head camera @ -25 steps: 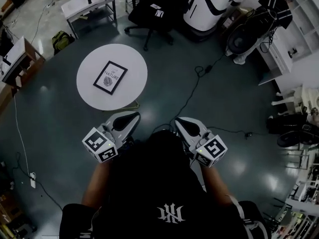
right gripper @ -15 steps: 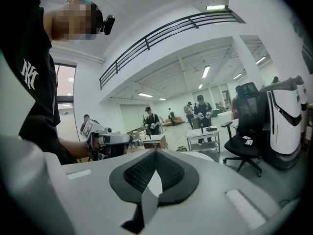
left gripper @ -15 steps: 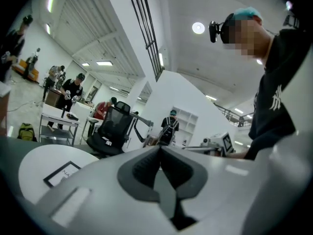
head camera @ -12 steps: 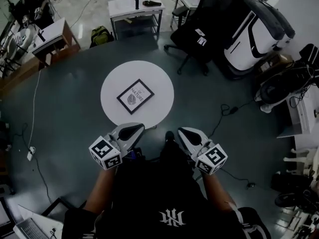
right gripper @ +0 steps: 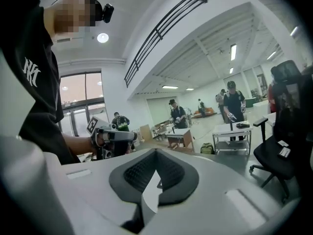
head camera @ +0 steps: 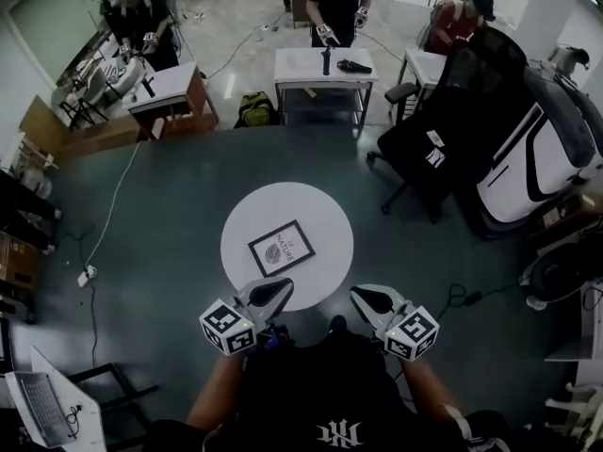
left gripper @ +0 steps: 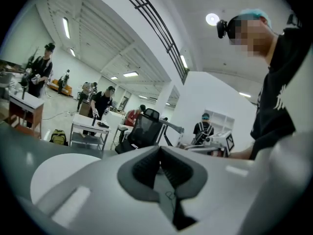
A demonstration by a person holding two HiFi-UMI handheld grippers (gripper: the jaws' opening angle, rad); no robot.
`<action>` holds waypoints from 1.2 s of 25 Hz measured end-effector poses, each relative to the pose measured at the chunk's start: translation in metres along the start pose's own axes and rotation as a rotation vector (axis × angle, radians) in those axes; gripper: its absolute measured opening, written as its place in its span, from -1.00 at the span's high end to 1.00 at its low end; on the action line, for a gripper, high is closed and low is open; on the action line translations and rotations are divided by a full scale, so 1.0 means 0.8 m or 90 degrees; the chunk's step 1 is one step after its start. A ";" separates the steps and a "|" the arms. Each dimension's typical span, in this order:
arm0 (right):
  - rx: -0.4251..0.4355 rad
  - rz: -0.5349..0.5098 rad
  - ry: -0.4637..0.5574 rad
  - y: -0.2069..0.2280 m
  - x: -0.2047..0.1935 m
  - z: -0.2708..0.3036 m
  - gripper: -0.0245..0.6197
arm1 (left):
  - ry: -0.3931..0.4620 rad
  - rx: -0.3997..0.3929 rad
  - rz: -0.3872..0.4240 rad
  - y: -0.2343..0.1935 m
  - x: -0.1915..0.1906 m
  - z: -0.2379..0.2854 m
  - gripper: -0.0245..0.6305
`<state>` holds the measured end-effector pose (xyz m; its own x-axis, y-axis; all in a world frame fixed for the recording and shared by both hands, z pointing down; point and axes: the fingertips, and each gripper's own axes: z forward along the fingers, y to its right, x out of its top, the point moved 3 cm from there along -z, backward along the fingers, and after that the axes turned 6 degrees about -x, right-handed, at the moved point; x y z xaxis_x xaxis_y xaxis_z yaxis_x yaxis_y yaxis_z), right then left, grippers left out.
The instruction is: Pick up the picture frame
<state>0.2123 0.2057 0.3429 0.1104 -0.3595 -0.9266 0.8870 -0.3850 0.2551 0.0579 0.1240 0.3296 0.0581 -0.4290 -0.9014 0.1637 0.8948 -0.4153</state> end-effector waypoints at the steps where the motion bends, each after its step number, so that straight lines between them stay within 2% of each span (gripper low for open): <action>1: 0.021 -0.004 -0.005 0.008 0.004 0.005 0.92 | 0.006 0.018 -0.002 -0.002 0.006 0.003 0.92; 6: 0.121 -0.024 -0.003 0.019 0.031 0.033 0.92 | 0.030 0.116 0.012 0.003 0.033 -0.010 0.92; 11: 0.181 -0.036 -0.009 0.030 0.035 0.051 0.92 | 0.015 0.181 0.014 0.019 0.021 -0.016 0.92; 14: 0.212 -0.035 -0.014 0.032 0.035 0.069 0.92 | 0.013 0.219 -0.004 0.017 0.013 -0.029 0.92; 22: 0.237 -0.025 -0.051 0.040 0.024 0.130 0.92 | 0.032 0.273 -0.052 -0.027 -0.011 -0.052 0.92; 27: 0.231 -0.038 -0.085 0.033 0.033 0.176 0.92 | 0.048 0.298 -0.063 -0.077 0.005 -0.073 0.92; 30: 0.223 -0.046 -0.105 0.032 0.038 0.200 0.92 | 0.070 0.288 -0.067 -0.101 0.016 -0.082 0.92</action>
<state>0.1668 0.0487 0.3660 -0.0455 -0.4425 -0.8956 0.6794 -0.6710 0.2970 -0.0196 0.0542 0.3437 -0.0825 -0.4774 -0.8748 0.5773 0.6926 -0.4324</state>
